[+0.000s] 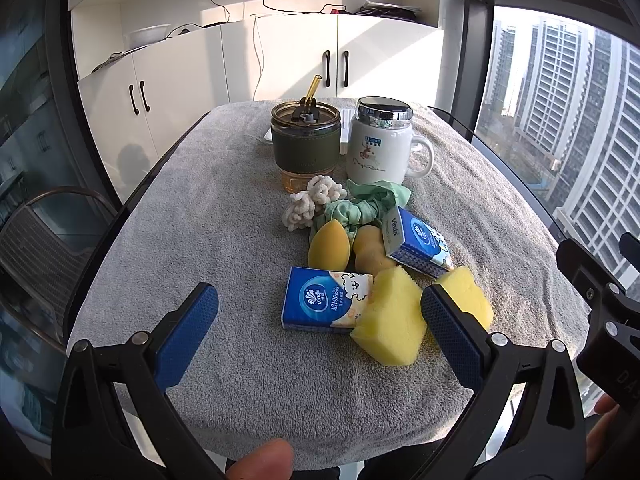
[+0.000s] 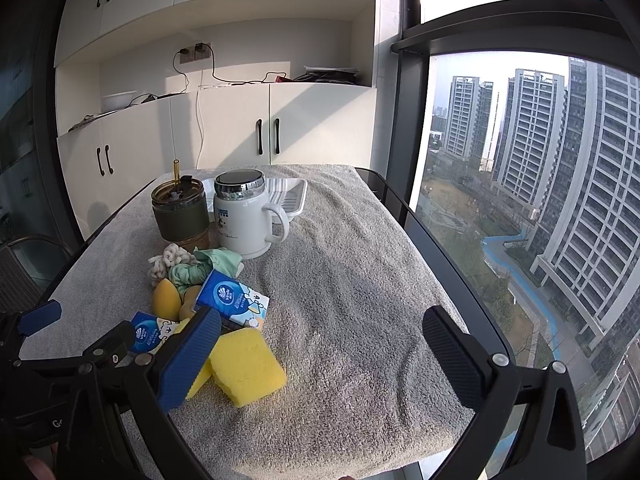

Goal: Organize soft objects

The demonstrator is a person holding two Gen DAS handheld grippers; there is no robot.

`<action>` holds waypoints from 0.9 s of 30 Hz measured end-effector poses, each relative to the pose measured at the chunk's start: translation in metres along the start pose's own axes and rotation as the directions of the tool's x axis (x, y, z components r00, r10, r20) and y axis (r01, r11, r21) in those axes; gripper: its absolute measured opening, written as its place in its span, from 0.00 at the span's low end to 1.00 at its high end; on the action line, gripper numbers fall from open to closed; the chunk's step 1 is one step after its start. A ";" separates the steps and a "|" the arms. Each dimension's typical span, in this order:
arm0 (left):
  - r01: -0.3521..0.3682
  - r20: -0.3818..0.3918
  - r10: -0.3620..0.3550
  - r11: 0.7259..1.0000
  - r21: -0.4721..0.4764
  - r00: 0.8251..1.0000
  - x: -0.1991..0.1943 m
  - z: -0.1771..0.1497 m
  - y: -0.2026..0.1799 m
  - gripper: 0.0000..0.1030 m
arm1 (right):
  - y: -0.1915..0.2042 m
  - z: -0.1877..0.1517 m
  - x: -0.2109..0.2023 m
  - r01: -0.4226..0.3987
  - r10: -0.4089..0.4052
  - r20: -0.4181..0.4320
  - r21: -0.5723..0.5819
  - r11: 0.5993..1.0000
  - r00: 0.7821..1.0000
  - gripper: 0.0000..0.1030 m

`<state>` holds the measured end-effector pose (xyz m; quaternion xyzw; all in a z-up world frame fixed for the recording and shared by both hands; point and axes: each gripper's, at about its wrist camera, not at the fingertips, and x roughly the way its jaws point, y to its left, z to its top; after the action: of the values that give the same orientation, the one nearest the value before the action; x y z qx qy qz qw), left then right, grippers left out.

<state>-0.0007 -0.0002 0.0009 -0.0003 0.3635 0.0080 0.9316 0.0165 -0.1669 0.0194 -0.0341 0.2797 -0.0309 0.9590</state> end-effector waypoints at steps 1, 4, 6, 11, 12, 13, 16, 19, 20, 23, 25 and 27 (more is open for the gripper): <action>0.000 0.000 0.000 1.000 0.000 1.000 0.000 0.000 0.000 1.00 | 0.000 0.000 0.000 -0.001 0.001 -0.001 0.000 1.000 1.000 1.00; 0.000 0.000 0.000 1.000 -0.001 1.000 0.000 0.000 0.000 1.00 | 0.000 0.000 0.000 -0.001 0.001 -0.001 0.001 1.000 1.000 1.00; 0.000 0.000 0.000 1.000 -0.001 1.000 0.000 0.000 0.000 1.00 | 0.001 0.000 -0.001 -0.001 0.001 -0.001 0.000 1.000 1.000 1.00; -0.002 0.001 0.002 1.000 -0.002 1.000 0.000 0.000 0.000 1.00 | 0.000 0.000 0.000 -0.001 0.001 -0.001 0.000 1.000 1.000 1.00; -0.001 0.001 0.001 1.000 -0.002 1.000 0.000 0.000 0.000 1.00 | 0.000 0.000 0.000 -0.001 0.001 -0.001 0.000 1.000 1.000 1.00; -0.001 0.001 0.001 1.000 -0.002 1.000 0.000 0.000 0.000 1.00 | 0.000 0.000 0.000 -0.001 0.001 -0.001 0.000 1.000 1.000 1.00; -0.001 0.001 0.001 1.000 -0.002 1.000 0.000 0.000 0.000 1.00 | 0.000 0.000 0.000 -0.001 0.001 -0.001 0.000 1.000 1.000 1.00; 0.000 0.002 0.000 1.000 -0.003 1.000 -0.001 0.000 0.000 1.00 | 0.000 0.000 0.000 -0.001 0.001 -0.001 0.000 1.000 1.000 1.00; -0.001 0.002 0.001 1.000 -0.003 1.000 -0.001 0.000 -0.001 1.00 | 0.000 0.000 0.000 -0.001 0.001 -0.001 0.000 1.000 1.000 1.00; 0.000 0.001 0.000 1.000 -0.002 1.000 0.000 0.000 0.000 1.00 | 0.000 0.000 0.000 -0.001 0.001 -0.001 0.000 1.000 1.000 1.00; -0.001 0.000 0.001 1.000 -0.002 1.000 0.000 0.000 0.001 1.00 | 0.000 0.000 0.000 -0.001 0.001 -0.002 -0.001 1.000 1.000 1.00; 0.002 -0.004 -0.002 1.000 -0.001 1.000 0.001 -0.001 0.001 1.00 | 0.000 0.000 0.001 -0.001 0.001 -0.002 -0.001 1.000 1.000 1.00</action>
<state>-0.0003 0.0013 -0.0003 -0.0012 0.3652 0.0073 0.9309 0.0172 -0.1670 0.0194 -0.0342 0.2807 -0.0302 0.9587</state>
